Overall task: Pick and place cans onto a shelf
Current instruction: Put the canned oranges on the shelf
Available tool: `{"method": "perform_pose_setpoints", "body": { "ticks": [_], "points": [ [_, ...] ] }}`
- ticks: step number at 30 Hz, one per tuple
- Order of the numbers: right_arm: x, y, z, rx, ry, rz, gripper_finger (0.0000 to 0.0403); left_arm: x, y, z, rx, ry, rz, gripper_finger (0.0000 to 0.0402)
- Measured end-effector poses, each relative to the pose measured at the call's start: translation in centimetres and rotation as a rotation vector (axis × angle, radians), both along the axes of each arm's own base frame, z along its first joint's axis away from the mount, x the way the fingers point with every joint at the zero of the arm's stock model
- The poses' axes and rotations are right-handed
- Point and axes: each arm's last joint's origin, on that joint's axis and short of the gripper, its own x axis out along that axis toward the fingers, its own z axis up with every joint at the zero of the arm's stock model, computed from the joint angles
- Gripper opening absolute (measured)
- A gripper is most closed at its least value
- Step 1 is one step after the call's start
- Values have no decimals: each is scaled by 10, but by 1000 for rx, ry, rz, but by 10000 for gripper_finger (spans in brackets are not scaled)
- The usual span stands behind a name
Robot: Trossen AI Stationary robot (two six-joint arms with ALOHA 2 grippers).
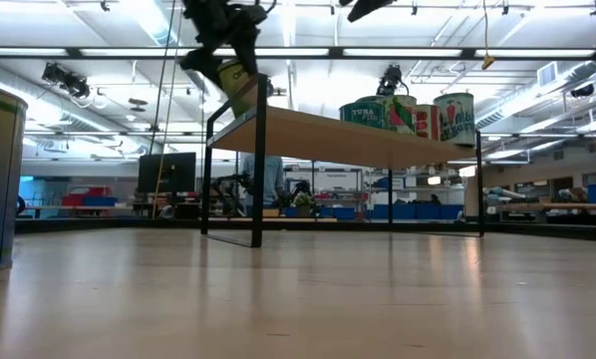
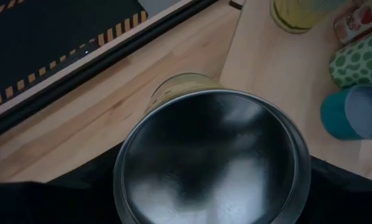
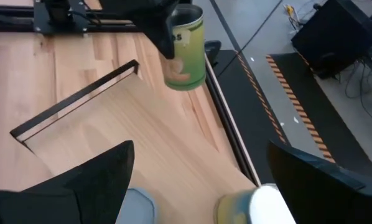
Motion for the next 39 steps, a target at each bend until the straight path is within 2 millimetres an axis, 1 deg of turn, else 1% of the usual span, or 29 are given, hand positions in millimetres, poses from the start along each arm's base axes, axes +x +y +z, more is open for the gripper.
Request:
{"method": "perform_pose_setpoints", "body": {
  "ticks": [10, 17, 23, 26, 31, 34, 39],
  "points": [
    [-26, -7, 12, 23, -17, -58, 372, 32, 15, 4, 27, 17, -50, 316],
    [-43, -7, 19, 40, -39, -106, 372, 45, 28, 7, 27, 11, -65, 316],
    [-48, -6, 20, 59, -38, -135, 372, 56, 33, 13, 21, -20, -85, 316],
    [-48, -5, 20, 67, -40, -135, 372, 62, 34, 11, -3, -27, -86, 316],
    [-48, -3, 20, 63, -39, -131, 372, 74, 33, -3, -80, -17, -108, 316],
    [-49, -3, 20, 61, -38, -134, 372, 81, 28, -8, -84, -16, -127, 316],
    [-51, -3, 21, 64, -43, -139, 372, 89, 19, -9, -88, -40, -138, 316]
  ]
}}
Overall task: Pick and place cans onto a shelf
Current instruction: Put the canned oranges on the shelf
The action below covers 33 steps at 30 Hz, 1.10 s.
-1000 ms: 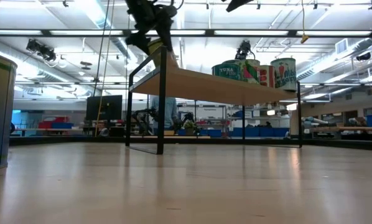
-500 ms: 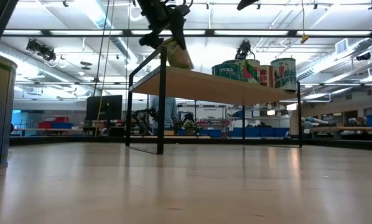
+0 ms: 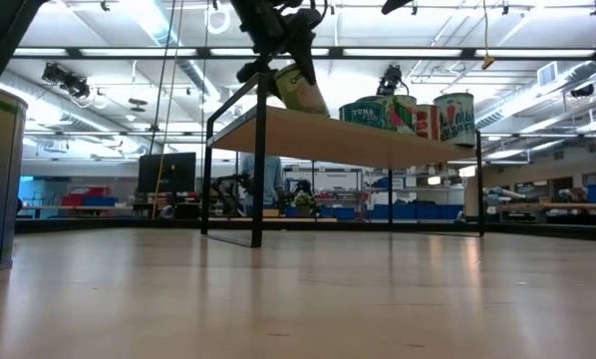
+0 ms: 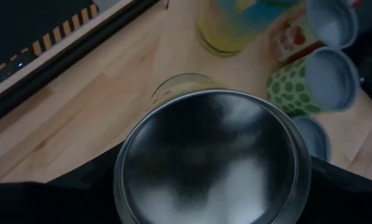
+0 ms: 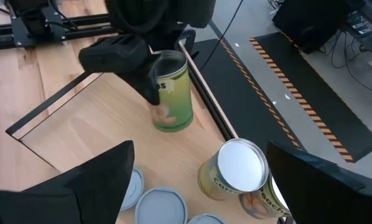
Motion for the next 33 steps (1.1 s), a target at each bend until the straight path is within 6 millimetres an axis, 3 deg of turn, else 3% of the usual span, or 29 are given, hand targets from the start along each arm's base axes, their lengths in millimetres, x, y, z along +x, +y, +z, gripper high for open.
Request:
{"method": "perform_pose_setpoints", "body": {
  "ticks": [9, 20, 26, 33],
  "points": [
    [1, 3, 0, 7, -3, 13, 372, 3, -11, 10, -3, -26, -11, 316],
    [0, 3, 0, 2, -4, 11, 372, 1, -7, 22, 17, -64, 26, 316],
    [-5, 4, 3, 8, -23, 2, 372, 19, -18, 1, -2, 2, -36, 316],
    [-7, 6, 5, 23, -41, -3, 372, 27, -26, -17, -10, 98, -97, 316]
  ]
}}
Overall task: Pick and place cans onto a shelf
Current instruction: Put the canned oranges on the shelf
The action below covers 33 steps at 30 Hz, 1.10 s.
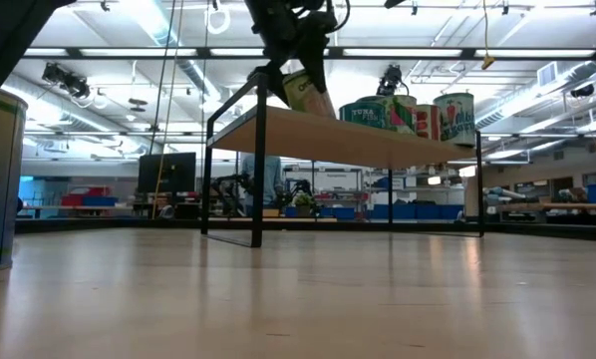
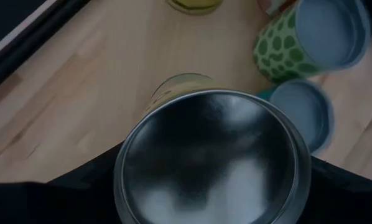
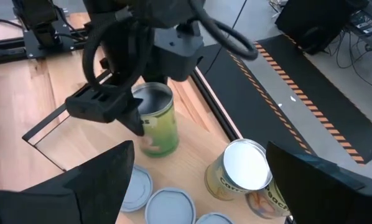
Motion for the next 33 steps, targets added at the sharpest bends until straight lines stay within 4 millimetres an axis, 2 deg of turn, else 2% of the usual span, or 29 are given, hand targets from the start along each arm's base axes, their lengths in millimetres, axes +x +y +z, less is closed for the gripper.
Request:
{"method": "perform_pose_setpoints", "body": {
  "ticks": [10, 19, 33],
  "points": [
    [0, 2, 0, 0, -5, 5, 372, 0, -2, -3, 63, 51, -60, 321],
    [1, 1, 1, -6, -6, 2, 372, 5, 0, 0, 90, -14, -72, 349],
    [1, 7, 1, -16, -3, 23, 372, 9, 3, 4, 149, -60, -84, 353]
  ]
}}
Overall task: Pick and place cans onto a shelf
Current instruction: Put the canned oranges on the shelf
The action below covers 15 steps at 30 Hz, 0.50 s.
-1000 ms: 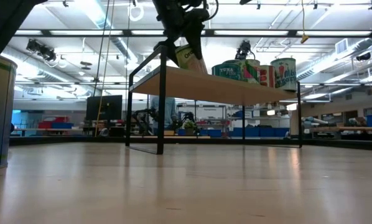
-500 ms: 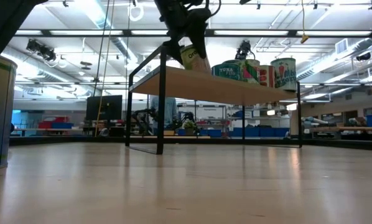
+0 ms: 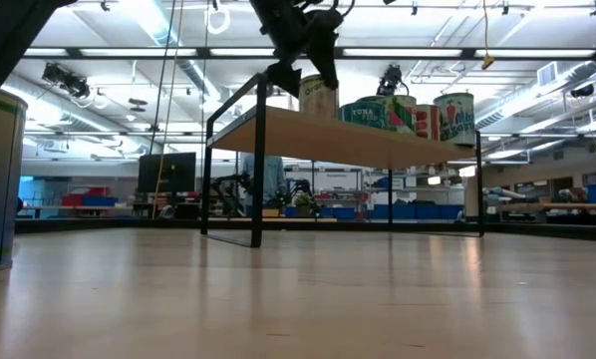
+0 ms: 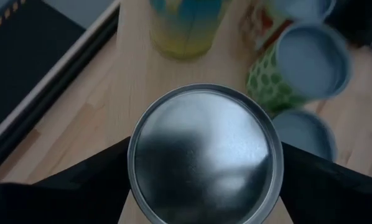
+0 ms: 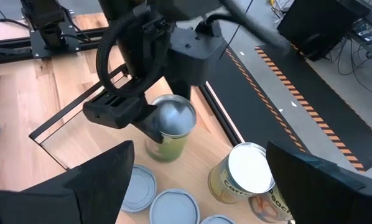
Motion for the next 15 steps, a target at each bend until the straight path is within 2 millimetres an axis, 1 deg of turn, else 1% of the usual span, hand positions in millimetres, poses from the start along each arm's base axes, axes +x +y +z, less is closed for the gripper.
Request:
{"method": "perform_pose_setpoints", "body": {
  "ticks": [3, 11, 15],
  "points": [
    [0, 0, 0, 0, 0, -1, 372, 2, 1, 4, 32, -39, 11, 353],
    [0, 0, 0, 7, -5, -7, 372, 5, 4, 7, 96, -75, 47, 353],
    [0, 0, 0, 7, -5, -8, 372, 5, 5, 14, 131, -111, 52, 353]
  ]
}}
